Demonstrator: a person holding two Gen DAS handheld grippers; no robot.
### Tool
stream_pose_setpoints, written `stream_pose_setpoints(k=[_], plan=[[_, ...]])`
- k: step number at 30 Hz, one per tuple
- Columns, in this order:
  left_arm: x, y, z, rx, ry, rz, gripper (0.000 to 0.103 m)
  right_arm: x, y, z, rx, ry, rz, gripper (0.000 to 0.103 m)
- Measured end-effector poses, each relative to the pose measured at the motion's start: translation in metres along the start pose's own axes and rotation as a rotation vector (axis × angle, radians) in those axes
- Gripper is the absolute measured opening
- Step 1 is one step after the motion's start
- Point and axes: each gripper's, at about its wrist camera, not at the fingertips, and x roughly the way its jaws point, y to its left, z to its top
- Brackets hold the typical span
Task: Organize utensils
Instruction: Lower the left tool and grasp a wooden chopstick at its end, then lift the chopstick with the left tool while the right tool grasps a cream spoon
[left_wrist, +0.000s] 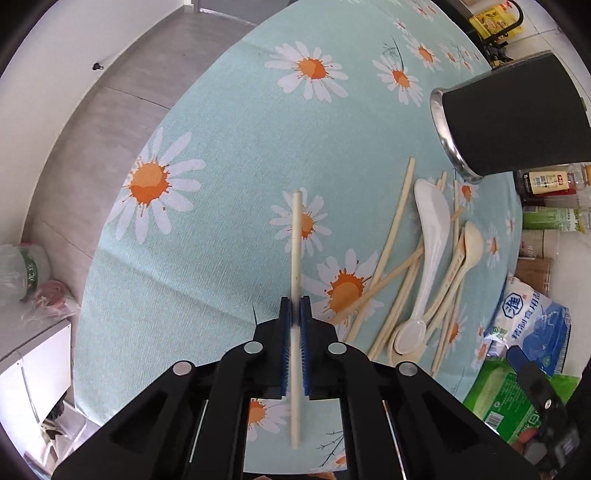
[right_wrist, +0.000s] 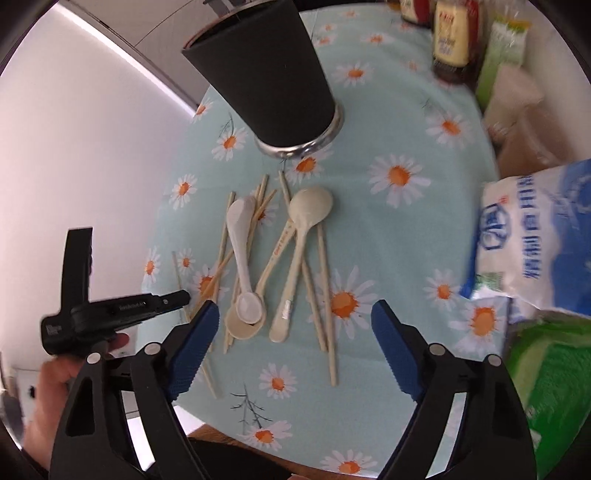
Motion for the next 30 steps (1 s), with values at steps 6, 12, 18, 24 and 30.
stream_pose_setpoints(k=[6, 12, 18, 24, 30], plan=[[-0.002, 0.003, -0.004, -0.046, -0.026, -0.009, 0.004, 0.027, -0.022, 0.028, 0.092, 0.069, 0.108, 0.067], [-0.011, 0.005, -0.008, -0.056, -0.05, -0.041, 0.004, 0.054, -0.021, 0.044, 0.127, 0.134, 0.163, 0.046], [-0.026, 0.002, -0.01, -0.031, -0.08, -0.081, 0.004, 0.076, -0.02, 0.05, 0.109, 0.146, 0.144, 0.032], [-0.037, 0.0, -0.021, 0.029, -0.098, -0.109, 0.004, 0.086, -0.024, 0.053, 0.095, 0.126, 0.153, 0.028], [-0.042, 0.004, -0.031, 0.059, -0.09, -0.138, 0.004, 0.088, -0.029, 0.055, 0.075, 0.107, 0.189, 0.022]])
